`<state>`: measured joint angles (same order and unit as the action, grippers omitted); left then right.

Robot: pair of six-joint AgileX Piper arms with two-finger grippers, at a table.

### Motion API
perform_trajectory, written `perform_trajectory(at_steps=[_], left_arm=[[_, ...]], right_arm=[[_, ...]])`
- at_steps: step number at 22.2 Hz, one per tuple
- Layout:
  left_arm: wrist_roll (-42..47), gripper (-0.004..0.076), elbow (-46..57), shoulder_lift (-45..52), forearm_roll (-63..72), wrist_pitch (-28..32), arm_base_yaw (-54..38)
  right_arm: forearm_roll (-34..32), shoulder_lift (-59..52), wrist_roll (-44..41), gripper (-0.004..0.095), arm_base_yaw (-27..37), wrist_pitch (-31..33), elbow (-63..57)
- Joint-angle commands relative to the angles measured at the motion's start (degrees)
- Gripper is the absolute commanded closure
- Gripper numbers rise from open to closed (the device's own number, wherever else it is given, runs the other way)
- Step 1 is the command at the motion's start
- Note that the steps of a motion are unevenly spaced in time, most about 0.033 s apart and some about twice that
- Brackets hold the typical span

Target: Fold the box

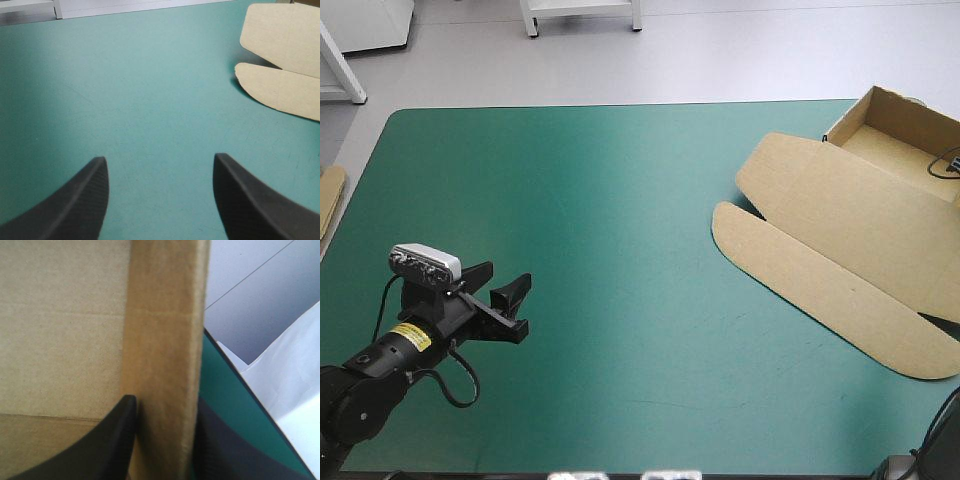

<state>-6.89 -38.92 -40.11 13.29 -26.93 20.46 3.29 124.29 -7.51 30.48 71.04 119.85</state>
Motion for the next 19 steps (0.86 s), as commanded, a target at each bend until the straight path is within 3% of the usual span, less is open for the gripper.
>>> perform_trajectory(at_steps=[1,8,15,19], left_arm=[[0.0,0.0286,-1.44,0.11,0.78,4.23,0.17],[0.0,0.0286,-1.44,0.11,0.78,3.16,0.17],[-2.5,0.0286,-1.44,0.11,0.51,2.93,0.17],[-2.6,0.0286,-1.44,0.11,0.51,3.33,0.17]], right_arm=[[-0.19,-5.25,0.68,0.0352,0.17,0.41,2.03],[-0.43,-8.47,0.68,0.0331,0.53,0.41,2.43],[10.9,-18.1,4.66,0.0332,0.53,0.41,2.43],[13.14,-22.23,5.89,0.0399,-1.39,0.41,2.43]])
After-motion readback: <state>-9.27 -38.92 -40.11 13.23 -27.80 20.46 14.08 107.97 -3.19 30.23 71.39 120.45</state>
